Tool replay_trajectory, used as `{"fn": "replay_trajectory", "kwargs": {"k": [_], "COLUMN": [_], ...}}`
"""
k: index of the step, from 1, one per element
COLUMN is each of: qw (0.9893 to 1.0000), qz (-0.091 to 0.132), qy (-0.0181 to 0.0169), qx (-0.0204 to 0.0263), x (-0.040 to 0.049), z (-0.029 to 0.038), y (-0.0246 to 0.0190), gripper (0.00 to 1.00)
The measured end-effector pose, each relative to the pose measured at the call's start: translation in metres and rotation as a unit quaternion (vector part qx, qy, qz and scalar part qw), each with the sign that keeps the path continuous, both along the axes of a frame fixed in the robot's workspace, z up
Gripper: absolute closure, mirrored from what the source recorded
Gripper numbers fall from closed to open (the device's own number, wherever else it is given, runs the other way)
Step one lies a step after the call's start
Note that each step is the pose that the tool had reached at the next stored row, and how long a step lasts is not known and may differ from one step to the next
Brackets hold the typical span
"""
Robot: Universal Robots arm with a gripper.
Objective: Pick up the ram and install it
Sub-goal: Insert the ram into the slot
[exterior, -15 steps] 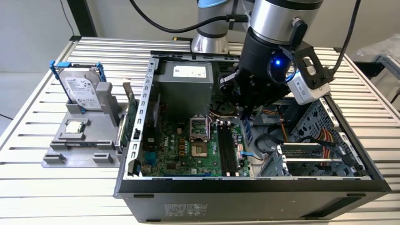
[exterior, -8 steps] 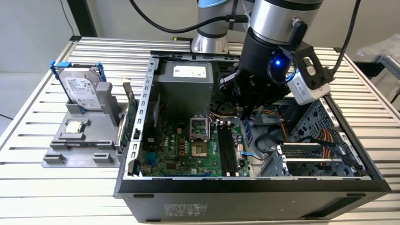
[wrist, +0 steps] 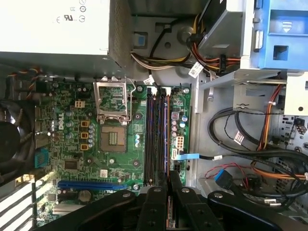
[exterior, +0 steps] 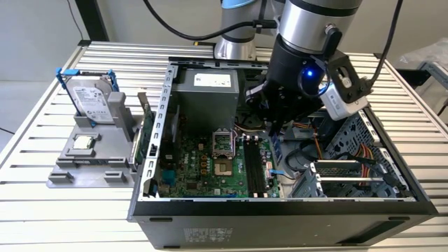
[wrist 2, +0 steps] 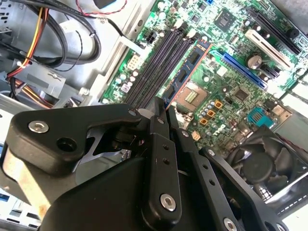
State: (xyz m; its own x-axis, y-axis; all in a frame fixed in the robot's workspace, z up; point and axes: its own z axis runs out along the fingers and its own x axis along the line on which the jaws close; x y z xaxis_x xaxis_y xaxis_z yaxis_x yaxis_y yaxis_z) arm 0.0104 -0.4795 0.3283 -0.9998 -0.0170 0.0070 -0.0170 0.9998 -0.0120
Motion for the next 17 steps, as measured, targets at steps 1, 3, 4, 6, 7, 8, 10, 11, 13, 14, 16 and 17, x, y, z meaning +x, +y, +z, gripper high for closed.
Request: {"fn": "replay_trajectory", "kwargs": {"k": [1, 3, 4, 6, 7, 8, 10, 11, 13, 14, 16, 17], "qw": [1.0, 1.0, 1.0, 1.0, 1.0, 1.0, 1.0, 1.0, 1.0, 1.0, 1.0, 1.0], "qz": [0.0, 0.0, 0.0, 0.0, 0.0, 0.0, 0.0, 0.0, 0.0, 0.0, 0.0, 0.0], "qy": [0.0, 0.0, 0.0, 0.0, 0.0, 0.0, 0.0, 0.0, 0.0, 0.0, 0.0, 0.0], "qx": [-0.0001, -0.0004, -0.0005, -0.0006, -0.0007, -0.0007, -0.0006, -0.0006, -0.0007, -0.0006, -0.0006, -0.0007], "x": [0.0, 0.0, 0.0, 0.0, 0.0, 0.0, 0.0, 0.0, 0.0, 0.0, 0.0, 0.0], "z": [-0.0004, -0.0012, -0.0016, -0.0025, -0.0029, -0.0033, -0.0042, -0.0047, -0.0059, -0.0065, -0.0076, -0.0081], "y": [0.0, 0.0001, 0.0001, 0.0001, 0.0001, 0.0001, 0.0002, 0.0001, 0.0001, 0.0001, 0.0002, 0.0002], "gripper": [1.0, 1.0, 1.0, 1.0, 1.0, 1.0, 1.0, 1.0, 1.0, 1.0, 1.0, 1.0]}}
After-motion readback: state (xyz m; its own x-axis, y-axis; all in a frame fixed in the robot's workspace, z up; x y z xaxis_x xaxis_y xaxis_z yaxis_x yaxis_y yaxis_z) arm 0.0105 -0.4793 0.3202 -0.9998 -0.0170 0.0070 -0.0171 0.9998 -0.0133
